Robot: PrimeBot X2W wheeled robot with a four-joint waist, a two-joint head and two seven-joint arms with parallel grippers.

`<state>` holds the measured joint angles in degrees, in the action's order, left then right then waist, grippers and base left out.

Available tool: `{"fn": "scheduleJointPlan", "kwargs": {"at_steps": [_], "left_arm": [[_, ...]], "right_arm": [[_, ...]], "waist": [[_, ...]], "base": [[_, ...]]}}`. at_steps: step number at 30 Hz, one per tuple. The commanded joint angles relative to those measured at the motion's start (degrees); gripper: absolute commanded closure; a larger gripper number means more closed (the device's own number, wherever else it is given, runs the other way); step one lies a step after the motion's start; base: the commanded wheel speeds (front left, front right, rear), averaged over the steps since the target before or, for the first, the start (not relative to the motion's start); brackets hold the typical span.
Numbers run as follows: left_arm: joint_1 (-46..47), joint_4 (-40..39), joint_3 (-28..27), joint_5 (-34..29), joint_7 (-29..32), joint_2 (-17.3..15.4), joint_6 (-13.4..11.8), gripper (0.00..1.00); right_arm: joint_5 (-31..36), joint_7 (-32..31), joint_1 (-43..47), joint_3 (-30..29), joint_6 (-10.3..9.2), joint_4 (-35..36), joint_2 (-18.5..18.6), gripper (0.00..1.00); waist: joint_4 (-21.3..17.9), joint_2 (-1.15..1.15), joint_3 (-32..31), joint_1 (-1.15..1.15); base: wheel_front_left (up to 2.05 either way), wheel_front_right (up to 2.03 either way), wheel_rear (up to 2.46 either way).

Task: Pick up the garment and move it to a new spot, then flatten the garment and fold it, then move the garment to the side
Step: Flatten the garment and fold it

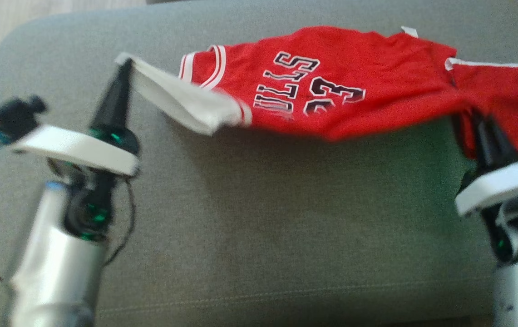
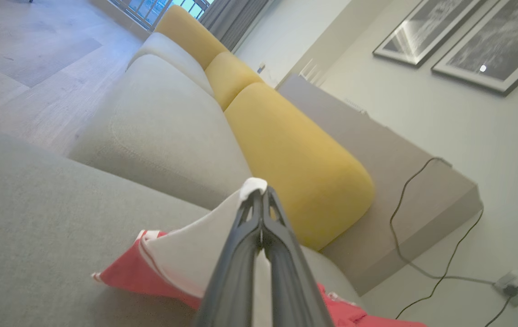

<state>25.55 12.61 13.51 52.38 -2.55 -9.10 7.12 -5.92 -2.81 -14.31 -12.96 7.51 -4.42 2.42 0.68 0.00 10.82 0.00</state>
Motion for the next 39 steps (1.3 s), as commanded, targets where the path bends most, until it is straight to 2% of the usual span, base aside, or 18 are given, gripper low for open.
{"fn": "scheduleJointPlan", "kwargs": {"at_steps": [1, 3, 6, 9, 12, 16, 21, 23, 28, 31, 35, 39], "left_arm": [[2.6, -3.9, -4.0, 3.1, 1.9, -2.2, 0.2, 1.00], [3.9, -7.5, -6.8, 8.1, 5.1, -2.2, -1.7, 1.00], [7.6, -11.8, -10.1, 13.3, 9.0, -2.0, -6.3, 1.00], [13.3, -13.6, -12.5, 16.0, 11.0, -1.5, -11.3, 1.00], [20.8, -11.4, -13.6, 16.4, 11.8, -1.8, -14.5, 1.00], [31.6, -4.0, -12.3, 14.1, 12.5, -3.4, -15.9, 1.00], [45.2, 7.9, -9.5, 7.5, 8.7, -6.0, -14.0, 1.00], [48.0, 10.2, -9.0, 6.1, 7.7, -6.6, -13.4, 1.00], [60.3, 20.8, -7.2, -0.4, 0.6, -10.3, -9.7, 1.00], [66.7, 25.3, -6.7, -2.8, -4.6, -11.8, -6.1, 1.00], [72.2, 27.3, -6.9, -1.2, -9.7, -10.7, -0.7, 1.00], [67.6, 22.5, -3.2, 3.4, -10.7, -10.0, 0.3, 1.00]], "right_arm": [[0.8, -0.9, -3.6, 0.6, -0.02, 3.5, 0.5, 1.00], [1.6, -2.4, -6.4, 0.0, -0.02, 5.4, 0.5, 1.00], [2.2, -4.8, -11.5, -0.8, -0.02, 6.8, 0.5, 1.00], [1.9, -7.8, -17.4, -0.9, -0.02, 5.8, 0.7, 1.00], [0.4, -10.7, -24.4, -0.4, -0.02, 2.4, 2.0, 1.00], [0.3, -13.1, -35.5, 0.3, -0.02, -4.3, 3.2, 1.00], [3.0, -13.1, -49.4, 1.8, -0.02, -15.1, 2.9, 1.00], [4.0, -12.6, -52.1, 2.1, -0.02, -17.3, 2.8, 1.00], [9.6, -5.6, -63.6, 1.6, -0.02, -27.6, 1.7, 1.00], [13.0, 1.1, -69.1, -0.1, -0.02, -32.4, 1.2, 1.00], [16.9, 9.5, -73.7, -2.8, -0.02, -35.7, 0.9, 1.00], [18.4, 13.4, -72.1, -2.4, -0.02, -40.2, 0.8, 1.00]], "waist": [[0.2, 0.00, -1.4, 0.00], [0.0, 0.00, -2.1, 0.00], [0.0, 0.00, -3.0, 0.00], [0.2, 0.00, -3.5, 0.00], [0.4, 0.00, -3.0, 0.00], [0.4, 0.00, -0.4, 0.00], [0.6, 0.00, 5.4, 0.00], [0.6, 0.00, 6.8, 0.00], [0.0, 0.00, 12.6, 0.00], [-0.2, 0.00, 15.5, 0.00], [1.5, 0.00, 19.2, 0.00], [3.4, 0.00, 20.5, 0.00]], "base": [[0.00, 0.00, 0.00], [0.00, 0.00, 0.00], [0.00, 0.00, 0.00], [0.00, 0.00, 0.00], [0.00, 0.00, 0.00], [0.00, 0.00, 0.00], [0.00, 0.00, 0.00], [0.00, 0.00, 0.00], [0.00, 0.00, 0.00], [0.00, 0.00, 0.00], [0.00, 0.00, 0.00], [0.00, 0.00, 0.00]]}}
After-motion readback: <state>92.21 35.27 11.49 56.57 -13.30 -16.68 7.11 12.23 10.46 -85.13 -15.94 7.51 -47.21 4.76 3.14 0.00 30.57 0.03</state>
